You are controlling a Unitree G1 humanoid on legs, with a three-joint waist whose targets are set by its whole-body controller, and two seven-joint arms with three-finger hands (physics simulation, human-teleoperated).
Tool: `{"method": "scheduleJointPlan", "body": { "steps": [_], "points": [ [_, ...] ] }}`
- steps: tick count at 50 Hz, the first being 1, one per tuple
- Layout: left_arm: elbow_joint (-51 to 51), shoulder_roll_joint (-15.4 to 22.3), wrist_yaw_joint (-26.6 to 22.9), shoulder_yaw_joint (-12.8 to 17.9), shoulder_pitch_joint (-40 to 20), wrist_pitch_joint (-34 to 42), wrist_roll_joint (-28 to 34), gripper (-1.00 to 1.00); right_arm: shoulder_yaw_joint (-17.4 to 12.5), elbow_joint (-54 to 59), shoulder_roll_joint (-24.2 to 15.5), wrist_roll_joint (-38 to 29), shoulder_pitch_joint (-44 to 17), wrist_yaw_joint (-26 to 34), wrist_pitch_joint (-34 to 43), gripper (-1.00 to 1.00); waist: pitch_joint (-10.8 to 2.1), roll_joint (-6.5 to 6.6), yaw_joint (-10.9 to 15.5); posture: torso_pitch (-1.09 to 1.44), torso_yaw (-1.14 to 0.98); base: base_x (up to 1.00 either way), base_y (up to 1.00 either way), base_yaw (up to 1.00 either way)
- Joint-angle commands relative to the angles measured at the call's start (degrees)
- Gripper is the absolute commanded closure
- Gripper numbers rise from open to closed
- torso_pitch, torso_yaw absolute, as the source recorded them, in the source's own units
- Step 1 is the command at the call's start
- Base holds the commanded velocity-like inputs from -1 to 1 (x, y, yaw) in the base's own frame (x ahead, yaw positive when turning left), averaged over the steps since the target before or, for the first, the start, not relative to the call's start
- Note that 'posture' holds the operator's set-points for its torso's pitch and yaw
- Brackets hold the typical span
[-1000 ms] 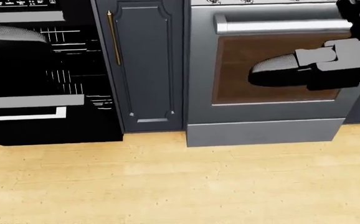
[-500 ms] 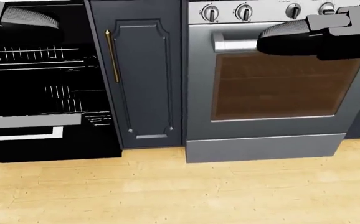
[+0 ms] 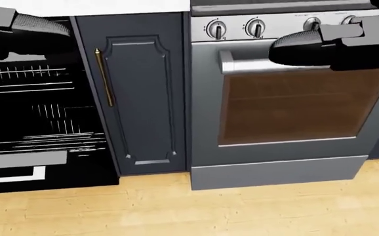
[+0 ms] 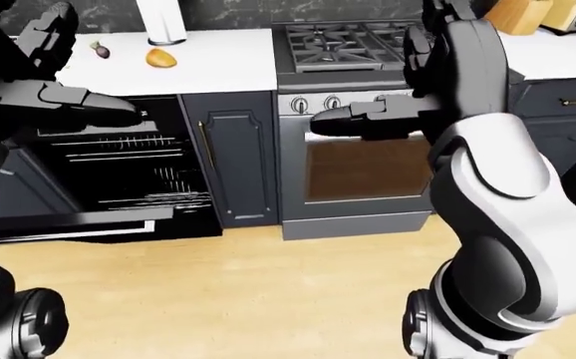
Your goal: Close the dishwasher door
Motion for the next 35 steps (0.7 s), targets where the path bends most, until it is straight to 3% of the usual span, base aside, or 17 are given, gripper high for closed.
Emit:
{"method": "scheduleJointPlan", "body": {
  "steps": [1,5,7,8,9,13,18,20,21,22,24,27,31,33,35],
  "points": [
    [-0.88,0.73,0.4,1.26,-1.61,-1.91,1.05,-1.0,-0.07,-0.98,-0.35,0.15,-1.4,0.15,-2.12,-1.0,-0.82,-0.1,0.14,0.0,0.0,0.31,0.0,0.0],
    [-0.94,0.75,0.21,1.51,-1.83,-1.58,1.2,-1.0,-0.03,-0.89,-0.28,0.12,-1.23,0.13,-2.36,-1.0,-0.99,2.96,-0.67,0.0,0.0,0.31,0.0,0.0],
    [-1.03,0.72,0.15,1.74,-1.75,-1.54,1.18,-1.0,0.17,-0.79,-0.23,0.02,-1.06,0.11,-2.58,-1.0,-2.45,6.57,-0.8,0.0,0.0,0.31,0.0,0.0],
    [-0.99,0.73,0.1,1.75,-1.66,-1.65,1.22,-1.0,0.19,-0.81,-0.28,0.01,-1.12,0.13,-2.52,-1.0,-1.38,4.34,-0.27,0.0,0.0,0.32,0.0,0.0],
    [-0.95,0.77,0.06,1.73,-1.65,-1.7,1.26,-1.0,0.14,-0.86,-0.31,0.02,-1.2,0.12,-2.39,-1.0,-0.94,5.56,-0.77,0.0,0.0,0.31,0.0,0.0],
    [-1.0,0.78,0.05,1.77,-1.65,-1.65,1.26,-1.0,0.19,-0.55,-0.34,-0.14,-0.95,0.24,-2.83,-1.0,-1.61,4.32,0.12,0.0,0.0,0.31,0.0,0.0],
    [-0.94,0.61,0.03,1.46,-1.52,-1.86,1.54,-1.0,0.08,-0.88,-0.23,-0.09,-0.92,0.21,-2.45,-1.0,-1.22,1.62,0.87,0.0,0.0,0.32,0.0,0.0],
    [-0.96,0.58,0.06,1.52,-1.86,-1.56,1.51,-1.0,-0.04,-0.88,-0.32,-0.07,-0.94,0.26,-2.38,-1.0,-1.6,-0.42,1.25,0.0,0.0,0.32,0.0,0.0],
    [-1.09,0.53,0.11,1.56,-1.96,-1.43,1.48,-1.0,-0.1,-0.94,-0.33,-0.04,-0.93,0.27,-2.31,-1.0,-2.22,-2.14,1.38,0.0,0.0,0.3,0.0,0.0],
    [-1.09,0.48,0.05,1.34,-1.73,-1.66,1.64,-1.0,-0.07,-0.89,-0.32,-0.09,-0.79,0.29,-2.47,-1.0,-2.37,-1.46,1.11,0.0,0.0,0.31,0.0,0.0],
    [-1.02,0.53,-0.15,1.18,-1.53,-1.83,1.91,-1.0,-0.01,-1.03,-0.31,-0.08,-0.78,0.26,-2.36,-1.0,-0.79,-2.36,1.14,0.0,0.0,0.32,0.0,0.0],
    [-1.0,0.45,-0.33,1.29,-1.57,-1.8,2.07,-1.0,-0.09,-0.9,-0.41,-0.14,-0.62,0.39,-2.51,-1.0,-1.43,-1.29,0.43,0.0,0.0,0.32,0.0,0.0],
    [-0.82,0.33,-0.59,1.04,-1.43,-2.14,2.56,-1.0,0.15,-0.67,-0.37,-0.24,-0.86,0.37,-2.59,-1.0,-0.87,0.45,-0.05,0.0,0.0,0.31,0.0,0.0],
    [-0.85,0.3,-0.7,1.11,-1.51,-1.94,2.68,-1.0,0.22,-0.49,-0.29,-0.33,-0.8,0.41,-2.72,-1.0,-0.97,1.94,-0.45,0.0,0.0,0.31,0.0,0.0],
    [-0.96,0.27,-0.82,1.24,-1.38,-1.95,2.77,-1.0,0.37,-0.6,-0.19,-0.43,-0.63,0.41,-2.8,-1.0,-1.91,4.6,-0.85,0.0,0.0,0.32,0.0,0.0]
  ]
}}
